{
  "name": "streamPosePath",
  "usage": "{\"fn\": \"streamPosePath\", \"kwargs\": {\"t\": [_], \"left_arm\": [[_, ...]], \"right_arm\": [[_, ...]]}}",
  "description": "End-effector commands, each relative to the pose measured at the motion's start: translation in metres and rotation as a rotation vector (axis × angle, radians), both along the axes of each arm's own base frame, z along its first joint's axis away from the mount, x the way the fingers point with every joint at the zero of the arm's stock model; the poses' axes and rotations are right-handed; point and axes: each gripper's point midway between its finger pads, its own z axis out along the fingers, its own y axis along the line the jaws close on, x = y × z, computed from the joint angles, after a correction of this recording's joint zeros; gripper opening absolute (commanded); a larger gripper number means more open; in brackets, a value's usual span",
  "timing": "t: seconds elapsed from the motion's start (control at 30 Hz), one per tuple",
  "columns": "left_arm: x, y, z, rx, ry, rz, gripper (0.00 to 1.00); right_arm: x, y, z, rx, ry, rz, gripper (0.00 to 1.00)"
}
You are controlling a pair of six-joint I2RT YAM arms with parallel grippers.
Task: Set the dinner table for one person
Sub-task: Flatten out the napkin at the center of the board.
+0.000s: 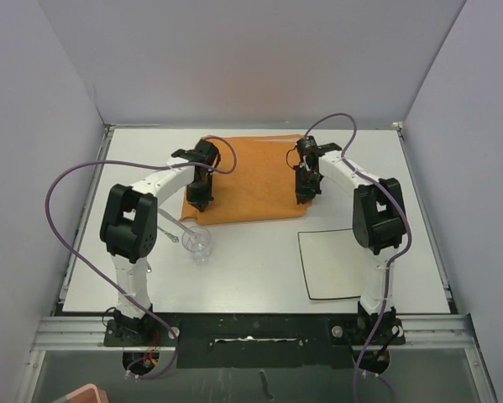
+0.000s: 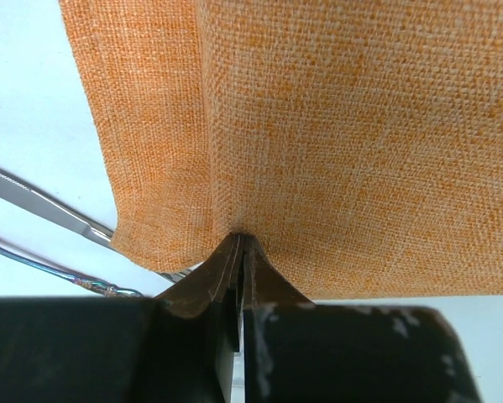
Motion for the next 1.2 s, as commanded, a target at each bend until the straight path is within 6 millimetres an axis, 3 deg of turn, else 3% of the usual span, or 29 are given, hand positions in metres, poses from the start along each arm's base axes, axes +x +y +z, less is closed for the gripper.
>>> {"fn": "streamPosePath", "kwargs": {"t": [0.0,0.13,0.4,0.6,0.7,0.9,1.17], "left_arm": [[-0.002,-0.010,0.013,-0.055,-0.025,-0.031,0.00],[-0.012,-0.009,0.020,-0.061,-0.033,-0.031,0.00],[-0.054,-0.027,0.030,-0.072,-0.014,-0.107,0.00],[-0.077,-0.037,0.039,-0.075,-0.020,-0.145,0.00],[-0.079,-0.038,0.045,-0.076,-0.038,-0.152,0.00],[-0.059,-0.035,0.071,-0.037,-0.138,-0.161,0.00],[-0.041,-0.037,0.089,-0.042,-0.199,-0.154,0.00]], "right_arm": [[0.013,-0.007,0.061,0.002,-0.181,-0.003,0.00],[0.006,-0.010,0.071,0.010,-0.199,-0.007,0.00],[-0.017,-0.015,0.086,0.012,-0.221,-0.008,0.00],[-0.036,-0.015,0.085,0.009,-0.203,-0.003,0.00],[-0.037,-0.016,0.082,0.000,-0.195,-0.007,0.00],[-0.009,-0.012,0.085,-0.029,-0.222,-0.011,0.00],[0.060,0.007,0.095,-0.021,-0.265,-0.021,0.00]]}}
